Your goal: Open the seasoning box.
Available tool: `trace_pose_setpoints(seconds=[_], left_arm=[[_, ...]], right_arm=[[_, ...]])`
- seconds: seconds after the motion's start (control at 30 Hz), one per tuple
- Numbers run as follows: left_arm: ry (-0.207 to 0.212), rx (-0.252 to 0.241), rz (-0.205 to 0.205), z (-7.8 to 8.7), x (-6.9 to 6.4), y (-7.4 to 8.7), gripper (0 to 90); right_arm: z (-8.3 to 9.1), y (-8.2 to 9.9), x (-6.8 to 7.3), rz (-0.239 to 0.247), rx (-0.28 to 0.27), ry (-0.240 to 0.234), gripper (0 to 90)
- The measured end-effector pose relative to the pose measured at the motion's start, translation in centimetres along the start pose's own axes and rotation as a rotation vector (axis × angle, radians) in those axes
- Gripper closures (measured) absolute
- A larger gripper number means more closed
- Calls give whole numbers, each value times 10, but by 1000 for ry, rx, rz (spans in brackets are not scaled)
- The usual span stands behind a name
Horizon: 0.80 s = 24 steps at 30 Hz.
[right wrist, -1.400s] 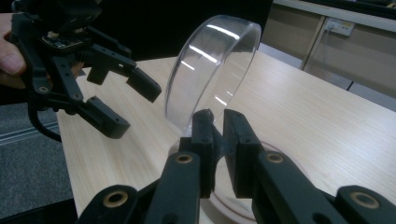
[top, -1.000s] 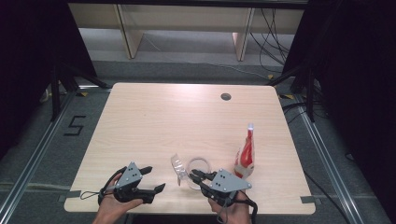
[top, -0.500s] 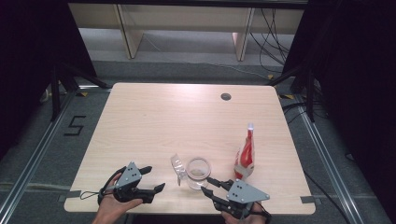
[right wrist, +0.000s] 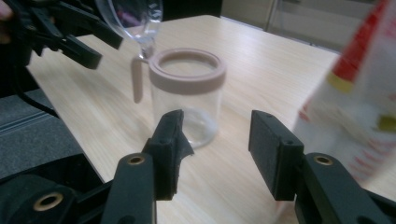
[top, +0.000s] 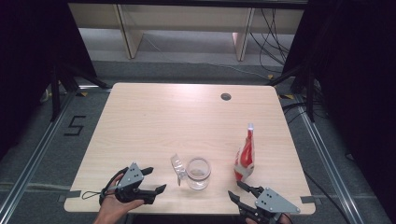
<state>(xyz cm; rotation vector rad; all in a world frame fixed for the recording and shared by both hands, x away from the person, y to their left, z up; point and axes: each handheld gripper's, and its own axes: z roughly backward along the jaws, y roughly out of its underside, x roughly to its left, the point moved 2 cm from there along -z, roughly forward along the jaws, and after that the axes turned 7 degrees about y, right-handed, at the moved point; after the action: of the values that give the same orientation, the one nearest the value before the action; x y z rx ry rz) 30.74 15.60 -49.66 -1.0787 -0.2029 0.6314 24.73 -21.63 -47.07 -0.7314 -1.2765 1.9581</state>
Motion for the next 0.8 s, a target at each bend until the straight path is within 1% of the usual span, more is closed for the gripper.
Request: trace_pose_setpoints(seconds=[0.07,0.1,0.13,0.17,0.2,0.23,0.27,0.3,0.37,0.4,0.43,0.5,0.53,0.57,0.6,0.63,0.67,0.7,0.73,0.77,0.8], left_arm=[[0,4,-5,0,0,0,224],[1,2,-4,0,0,0,225],[2,4,-7,0,0,0,225],[4,-3,1,-1,-1,0,225],[4,-3,-2,-1,-1,0,227],[4,0,-10,-1,-1,0,228],[7,1,-5,-1,-1,0,228],[6,4,-8,-1,-1,0,228],[6,2,-6,-1,-1,0,228],[6,3,-7,-1,-1,0,228],[6,4,-8,-1,-1,0,228],[7,4,-8,-1,-1,0,228],[8,1,-4,-2,-1,0,228],[4,12,-9,-1,-1,0,228],[9,9,-9,-2,-1,1,228],[9,9,-14,-2,-1,1,228],[9,2,-3,-3,-2,1,228],[8,12,-8,-3,-1,1,228],[7,10,-8,-3,-1,1,228],[6,11,-13,-3,-1,1,228],[8,10,-11,-3,-1,1,228]], right_arm=[[2,3,-5,-24,11,35,506],[2,4,-7,-45,18,40,484],[1,5,-10,-55,11,67,460],[2,6,-12,-65,26,64,460],[2,6,-14,-51,28,68,458],[3,6,-15,-52,27,90,455],[3,7,-16,-56,38,85,449],[3,7,-18,-36,35,103,437],[3,8,-20,-76,42,113,429],[3,9,-22,-81,45,121,425],[4,9,-22,-101,47,136,420],[3,10,-27,-86,50,130,412],[3,11,-27,-122,52,146,407],[3,11,-28,-124,63,155,397],[2,11,-31,-114,51,162,392],[2,12,-32,-120,68,165,391],[0,11,-34,-98,57,165,385],[-2,12,-36,-85,51,166,381],[-2,12,-36,-95,59,166,374],[-2,12,-36,-101,67,189,370],[-5,12,-38,-83,52,180,370]])
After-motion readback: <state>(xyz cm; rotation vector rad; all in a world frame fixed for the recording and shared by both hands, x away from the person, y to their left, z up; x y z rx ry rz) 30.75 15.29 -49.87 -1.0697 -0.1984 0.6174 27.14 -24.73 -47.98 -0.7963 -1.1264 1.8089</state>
